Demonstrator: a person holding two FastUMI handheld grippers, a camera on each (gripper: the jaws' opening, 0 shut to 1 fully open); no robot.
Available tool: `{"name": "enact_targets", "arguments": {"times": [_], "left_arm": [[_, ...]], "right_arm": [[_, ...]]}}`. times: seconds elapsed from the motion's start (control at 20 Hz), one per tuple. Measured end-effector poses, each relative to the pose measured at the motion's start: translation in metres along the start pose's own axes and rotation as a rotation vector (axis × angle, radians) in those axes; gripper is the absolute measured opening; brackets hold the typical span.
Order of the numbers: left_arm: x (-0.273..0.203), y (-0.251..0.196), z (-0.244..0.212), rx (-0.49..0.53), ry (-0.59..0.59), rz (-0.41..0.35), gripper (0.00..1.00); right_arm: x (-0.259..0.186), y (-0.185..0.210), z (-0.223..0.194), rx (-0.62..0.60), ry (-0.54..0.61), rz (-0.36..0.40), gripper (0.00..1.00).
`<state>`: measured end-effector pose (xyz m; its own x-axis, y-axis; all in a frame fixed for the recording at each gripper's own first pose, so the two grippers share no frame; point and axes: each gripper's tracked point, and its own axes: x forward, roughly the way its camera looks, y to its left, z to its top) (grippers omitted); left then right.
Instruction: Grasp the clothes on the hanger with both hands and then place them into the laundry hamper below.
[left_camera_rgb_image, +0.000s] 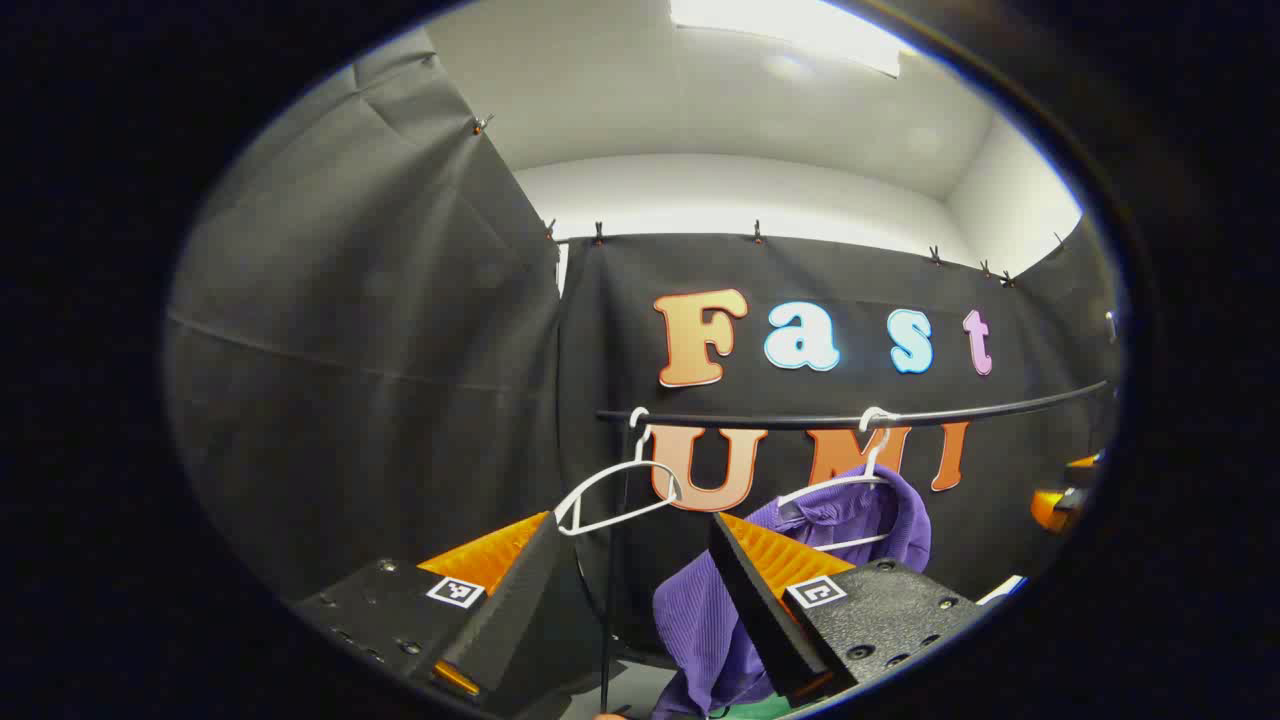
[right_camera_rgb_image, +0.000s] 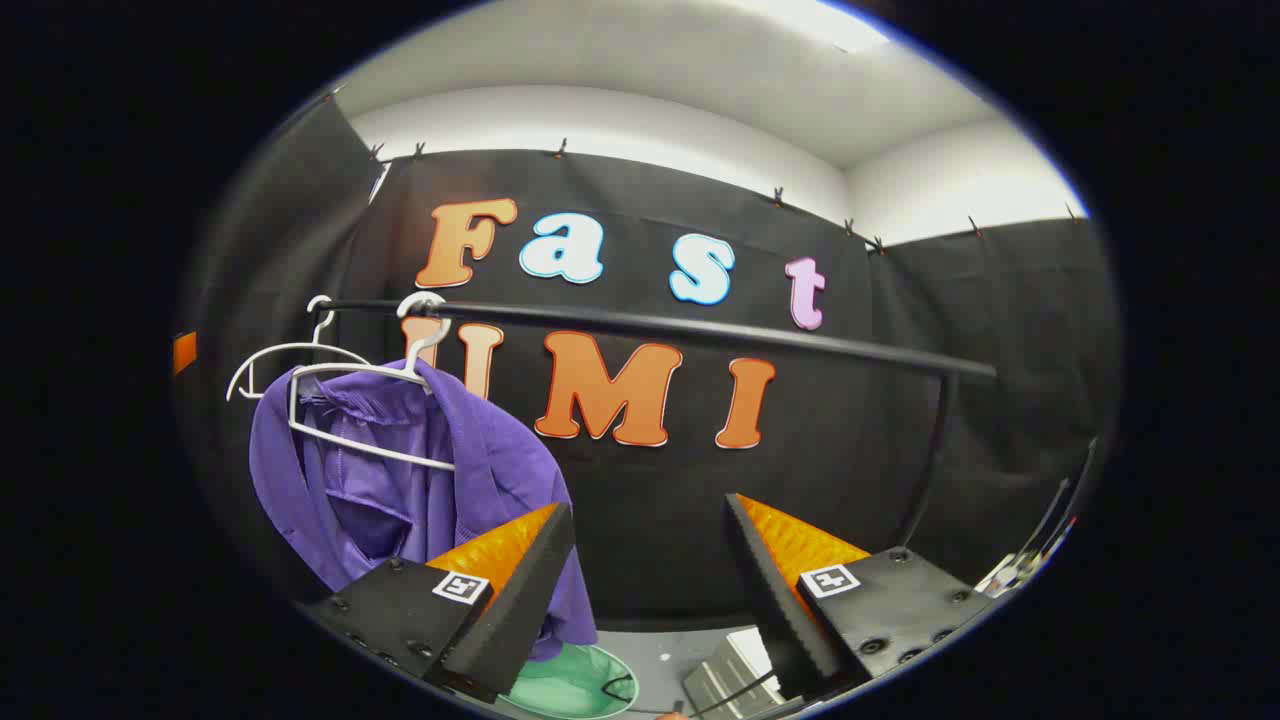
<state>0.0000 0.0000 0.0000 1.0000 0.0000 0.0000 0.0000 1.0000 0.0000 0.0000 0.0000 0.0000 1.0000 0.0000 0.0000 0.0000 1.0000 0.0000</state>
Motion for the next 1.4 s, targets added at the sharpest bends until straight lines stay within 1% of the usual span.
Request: {"name": "enact_targets", "arguments": {"times": [0.05,0.1,0.15,0.2,0.25,0.3,0.35,0.4,0.45,0.5,0.6,0.65,0.75,0.8,0.85,0.9,0.95,1.0,1.05,1.1,1.15,1.2,1.25,1.3,1.35,1.4], "left_arm": [[-0.001,0.004,0.000,-0.031,0.007,0.005,0.92],[-0.001,0.010,-0.001,-0.065,0.020,0.015,0.94],[-0.001,0.019,-0.001,-0.077,0.028,0.034,0.95],[0.000,0.030,0.000,-0.052,0.028,0.061,0.95],[-0.001,0.038,0.005,-0.003,0.023,0.084,0.94],[-0.003,0.039,0.015,0.040,0.007,0.088,0.95],[-0.005,0.035,0.026,0.059,-0.015,0.081,0.94],[-0.008,0.028,0.032,0.068,-0.025,0.067,0.94],[-0.011,0.021,0.033,0.062,-0.029,0.053,0.92],[-0.013,0.015,0.033,0.037,-0.026,0.043,0.92],[-0.013,0.008,0.028,-0.041,-0.009,0.033,0.97],[-0.012,0.007,0.024,-0.060,0.000,0.038,0.95],[-0.014,0.010,0.012,-0.055,0.032,0.061,0.95],[-0.016,0.005,0.009,-0.060,0.046,0.062,0.92],[-0.020,-0.001,0.004,-0.067,0.058,0.061,0.92],[-0.025,-0.006,0.000,-0.072,0.066,0.070,0.95],[-0.030,-0.010,-0.001,-0.073,0.068,0.088,0.95],[-0.035,-0.013,-0.001,-0.071,0.064,0.110,0.95],[-0.039,-0.017,0.000,-0.069,0.062,0.140,0.95],[-0.044,-0.023,-0.001,-0.066,0.063,0.160,0.99],[-0.048,-0.032,-0.002,-0.065,0.065,0.170,0.95],[-0.053,-0.041,-0.004,-0.067,0.070,0.176,0.95],[-0.058,-0.049,-0.007,-0.068,0.078,0.184,0.95],[-0.062,-0.055,-0.010,-0.064,0.085,0.195,0.95],[-0.066,-0.061,-0.013,-0.054,0.093,0.207,0.95],[-0.070,-0.067,-0.016,-0.043,0.098,0.220,0.95]], "right_arm": [[0.000,0.008,0.021,-0.016,-0.024,0.016,0.98],[-0.001,0.012,0.030,-0.037,-0.034,0.023,0.94],[-0.001,0.015,0.028,-0.052,-0.026,0.032,0.96],[-0.003,0.021,0.023,-0.037,-0.006,0.056,0.98],[-0.005,0.029,0.016,0.004,0.013,0.085,0.95],[-0.007,0.034,0.011,0.053,0.026,0.103,0.95],[-0.008,0.032,0.012,0.096,0.023,0.111,0.95],[-0.006,0.029,0.016,0.109,0.008,0.112,0.98],[-0.006,0.027,0.021,0.109,-0.009,0.117,0.94],[-0.006,0.028,0.020,0.111,-0.003,0.131,0.94],[-0.005,0.028,0.012,0.138,0.033,0.152,0.94],[-0.005,0.026,0.013,0.151,0.037,0.159,0.95],[-0.002,0.015,0.009,0.166,0.035,0.156,1.00],[-0.001,0.011,0.006,0.171,0.034,0.159,0.98],[-0.001,0.008,0.003,0.179,0.034,0.168,0.98],[0.000,0.002,-0.001,0.180,0.033,0.174,1.00],[0.005,-0.006,-0.005,0.181,0.033,0.181,0.94],[0.008,-0.011,-0.006,0.193,0.029,0.195,0.98],[0.011,-0.014,-0.008,0.204,0.034,0.214,0.98],[0.013,-0.016,-0.010,0.213,0.034,0.240,0.98],[0.014,-0.022,-0.011,0.219,0.030,0.257,0.94],[0.016,-0.026,-0.012,0.223,0.022,0.274,1.00],[0.018,-0.028,-0.015,0.227,0.021,0.293,0.94],[0.019,-0.026,-0.019,0.233,0.026,0.319,0.98],[0.020,-0.023,-0.024,0.244,0.030,0.343,0.94],[0.023,-0.022,-0.026,0.258,0.029,0.363,0.98]]}}
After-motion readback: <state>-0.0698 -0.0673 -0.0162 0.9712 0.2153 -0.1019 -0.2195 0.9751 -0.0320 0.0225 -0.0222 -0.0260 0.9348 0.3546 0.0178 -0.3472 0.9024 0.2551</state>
